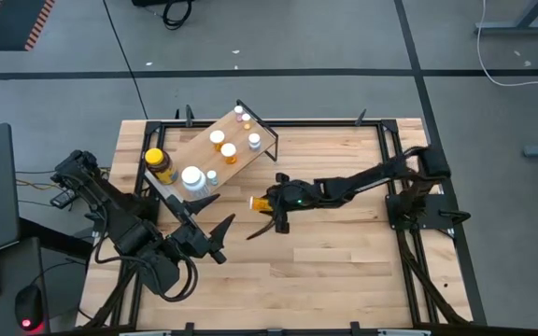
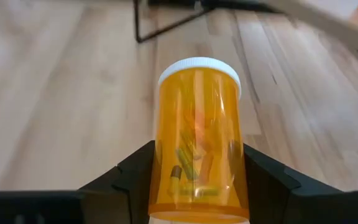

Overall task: Pick and place medicine bottles onto shelf by color
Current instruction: Put the orange pill bottle on the shelf

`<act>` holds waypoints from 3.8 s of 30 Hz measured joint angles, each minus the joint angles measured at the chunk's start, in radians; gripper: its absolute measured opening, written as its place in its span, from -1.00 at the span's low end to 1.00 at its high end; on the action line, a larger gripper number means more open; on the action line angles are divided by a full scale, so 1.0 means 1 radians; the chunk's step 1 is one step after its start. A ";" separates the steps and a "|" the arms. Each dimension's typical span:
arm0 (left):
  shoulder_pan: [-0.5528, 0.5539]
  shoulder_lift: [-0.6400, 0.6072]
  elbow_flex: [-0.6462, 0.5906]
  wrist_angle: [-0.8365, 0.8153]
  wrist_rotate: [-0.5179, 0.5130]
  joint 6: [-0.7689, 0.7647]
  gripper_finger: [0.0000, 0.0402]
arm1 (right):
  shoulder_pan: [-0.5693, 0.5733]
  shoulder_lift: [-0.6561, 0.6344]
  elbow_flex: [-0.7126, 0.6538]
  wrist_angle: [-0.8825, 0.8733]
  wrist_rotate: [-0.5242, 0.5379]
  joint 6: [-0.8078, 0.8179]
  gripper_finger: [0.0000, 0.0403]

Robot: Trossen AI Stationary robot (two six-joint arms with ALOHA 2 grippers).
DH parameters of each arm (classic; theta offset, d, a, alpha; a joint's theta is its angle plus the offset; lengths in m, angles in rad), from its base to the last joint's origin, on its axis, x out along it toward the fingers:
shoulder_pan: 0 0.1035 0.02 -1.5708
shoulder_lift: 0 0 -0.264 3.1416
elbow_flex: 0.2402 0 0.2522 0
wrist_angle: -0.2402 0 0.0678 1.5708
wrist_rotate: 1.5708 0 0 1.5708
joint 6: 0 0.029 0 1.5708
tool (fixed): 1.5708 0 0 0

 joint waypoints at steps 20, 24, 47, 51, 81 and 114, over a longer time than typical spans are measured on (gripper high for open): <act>0.176 0.086 0.000 -0.119 0.225 0.237 0.46 | 0.073 -0.387 -0.188 0.134 -0.122 0.053 -0.01; 0.224 0.123 0.000 -0.103 0.294 0.287 0.46 | 0.066 -0.387 -0.191 0.134 -0.115 0.045 -0.01; 0.317 0.215 0.000 -0.042 0.413 0.507 0.53 | 0.044 -0.387 -0.189 0.146 -0.117 0.072 -0.01; 0.324 0.218 0.000 -0.045 0.429 0.499 0.57 | 0.044 -0.387 -0.189 0.144 -0.120 0.072 -0.01; 0.348 0.218 0.000 -0.044 0.562 0.504 0.56 | 0.047 -0.387 -0.189 0.138 -0.201 0.069 -0.01; 0.367 0.217 0.000 -0.045 0.637 0.489 0.10 | 0.047 -0.387 -0.189 0.108 -0.227 0.069 0.01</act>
